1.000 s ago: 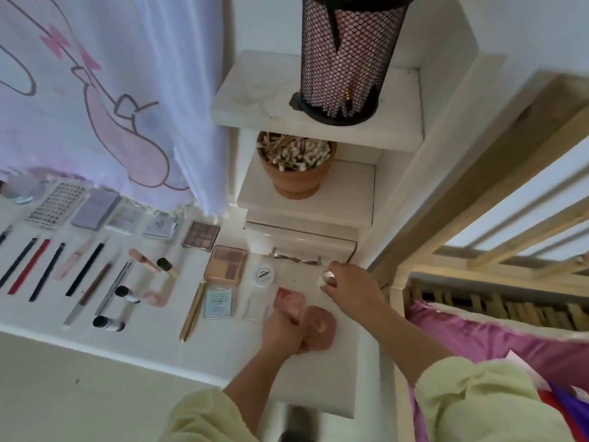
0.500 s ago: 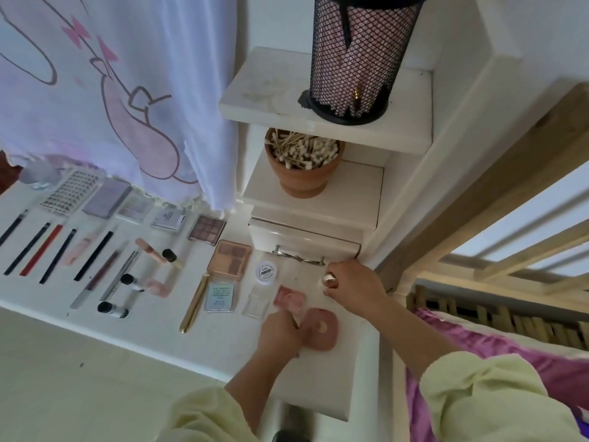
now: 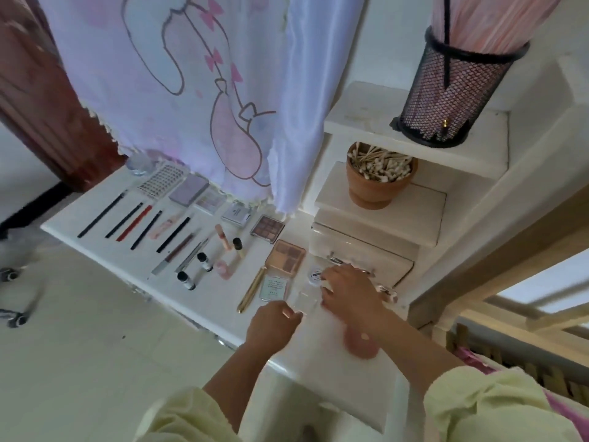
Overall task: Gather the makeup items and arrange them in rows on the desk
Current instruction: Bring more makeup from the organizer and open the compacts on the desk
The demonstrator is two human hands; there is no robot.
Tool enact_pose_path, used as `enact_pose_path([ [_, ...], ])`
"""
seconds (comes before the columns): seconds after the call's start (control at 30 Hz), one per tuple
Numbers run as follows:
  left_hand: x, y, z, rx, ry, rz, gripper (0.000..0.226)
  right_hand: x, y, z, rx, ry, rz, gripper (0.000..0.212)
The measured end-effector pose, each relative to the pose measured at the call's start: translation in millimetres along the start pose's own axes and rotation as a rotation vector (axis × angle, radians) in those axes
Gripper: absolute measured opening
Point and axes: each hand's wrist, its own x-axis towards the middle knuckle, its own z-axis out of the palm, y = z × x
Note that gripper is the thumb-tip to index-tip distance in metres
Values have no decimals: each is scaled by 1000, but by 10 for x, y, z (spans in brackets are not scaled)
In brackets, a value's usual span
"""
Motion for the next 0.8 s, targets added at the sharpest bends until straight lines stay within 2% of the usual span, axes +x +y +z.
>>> enact_pose_path([
  [0.23,-685,-1140,-1042,-87,209,-97,10,59,-1567,90,43,-12,-289,29],
  [0.33,-1136,-1792,-1431,-95,305,-171,12,-5,-2410,174,-4,-29,-412,29],
  [0.6,-2558,-3741,-2358,-216,546,-328,17,-531,-4931,473,-8,-73,-670,32],
  [0.8,-3842,-5153,-3028,-294,784,-515,11,-1029,-6975,572,20,-119,-958,34],
])
